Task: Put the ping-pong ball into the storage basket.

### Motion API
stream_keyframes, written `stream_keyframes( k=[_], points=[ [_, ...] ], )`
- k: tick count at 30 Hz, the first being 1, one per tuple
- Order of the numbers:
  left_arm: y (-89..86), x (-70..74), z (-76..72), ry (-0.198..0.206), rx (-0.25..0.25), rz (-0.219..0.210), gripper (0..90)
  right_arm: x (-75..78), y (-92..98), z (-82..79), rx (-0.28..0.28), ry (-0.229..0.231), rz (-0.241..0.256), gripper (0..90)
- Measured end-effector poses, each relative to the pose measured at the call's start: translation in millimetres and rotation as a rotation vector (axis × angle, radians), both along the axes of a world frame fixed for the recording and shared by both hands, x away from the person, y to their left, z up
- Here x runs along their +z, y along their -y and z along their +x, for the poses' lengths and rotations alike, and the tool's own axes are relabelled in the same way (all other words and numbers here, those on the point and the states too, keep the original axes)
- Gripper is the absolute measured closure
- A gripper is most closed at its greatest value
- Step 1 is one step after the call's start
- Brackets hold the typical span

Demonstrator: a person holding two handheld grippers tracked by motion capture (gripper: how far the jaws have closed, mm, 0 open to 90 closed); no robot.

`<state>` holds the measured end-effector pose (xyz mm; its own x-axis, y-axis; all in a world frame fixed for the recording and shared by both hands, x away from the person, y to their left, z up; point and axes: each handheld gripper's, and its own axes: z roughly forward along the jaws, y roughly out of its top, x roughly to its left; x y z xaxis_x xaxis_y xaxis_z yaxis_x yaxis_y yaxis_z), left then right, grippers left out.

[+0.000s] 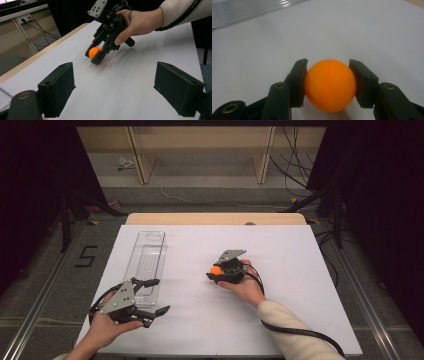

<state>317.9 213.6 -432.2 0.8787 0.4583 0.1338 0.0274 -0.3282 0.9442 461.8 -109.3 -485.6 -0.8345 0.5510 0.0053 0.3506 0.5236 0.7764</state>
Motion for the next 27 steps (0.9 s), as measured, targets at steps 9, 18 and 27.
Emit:
stream_keyframes(
  k=[9,18,27],
  points=[
    [0.0,0.0,0.0,0.0,0.0,0.0,16.1,2.8,-0.5,-0.6,0.001,0.006,0.008,51.3],
    [0.0,0.0,-0.1,0.0,-0.001,0.0,16.1,9.0,-1.0,-1.4,-0.001,0.018,0.027,51.4],
    [-0.1,0.0,-0.1,0.0,-0.001,0.001,16.1,12.2,-1.3,-1.8,0.001,0.028,0.037,51.4]
  ],
)
